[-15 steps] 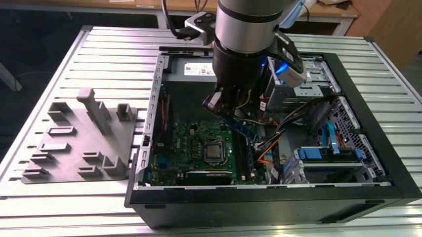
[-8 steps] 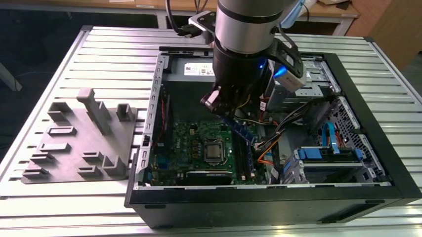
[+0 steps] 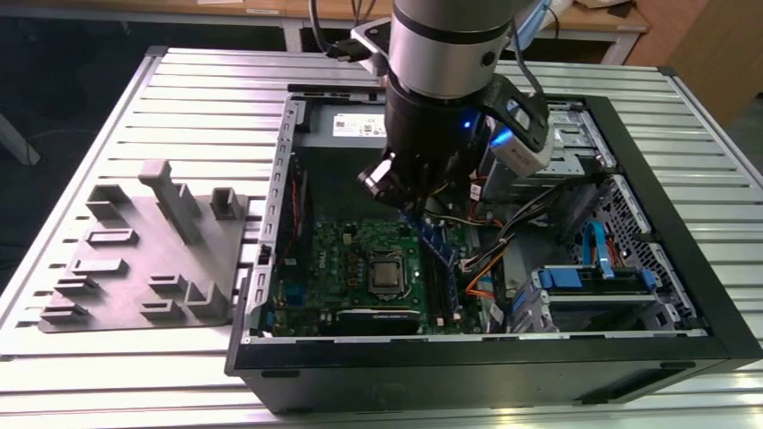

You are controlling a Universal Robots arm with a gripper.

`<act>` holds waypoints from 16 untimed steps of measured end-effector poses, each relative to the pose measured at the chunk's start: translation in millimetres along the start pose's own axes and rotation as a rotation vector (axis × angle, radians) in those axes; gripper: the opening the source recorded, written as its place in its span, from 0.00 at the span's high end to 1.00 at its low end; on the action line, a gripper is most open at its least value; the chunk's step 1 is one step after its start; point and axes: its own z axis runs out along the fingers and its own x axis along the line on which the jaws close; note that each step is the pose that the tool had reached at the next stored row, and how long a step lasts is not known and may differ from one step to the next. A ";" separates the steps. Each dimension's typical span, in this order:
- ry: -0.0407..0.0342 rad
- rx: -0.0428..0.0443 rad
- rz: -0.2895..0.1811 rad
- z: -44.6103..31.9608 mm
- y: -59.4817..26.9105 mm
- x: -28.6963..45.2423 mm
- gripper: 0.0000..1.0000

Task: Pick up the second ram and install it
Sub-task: 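Insert the second ram into the second slot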

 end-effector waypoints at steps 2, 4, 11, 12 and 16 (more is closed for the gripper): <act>-0.0012 0.0010 0.036 0.3 0.0 0.0 0.91; -0.0024 0.0021 0.072 0.6 0.0 0.0 0.91; -0.0067 0.0059 0.199 1.7 0.0 0.1 0.91; -0.0074 0.0064 0.217 1.8 -0.1 0.0 0.91; -0.0097 0.0086 0.290 2.4 -0.1 0.1 0.91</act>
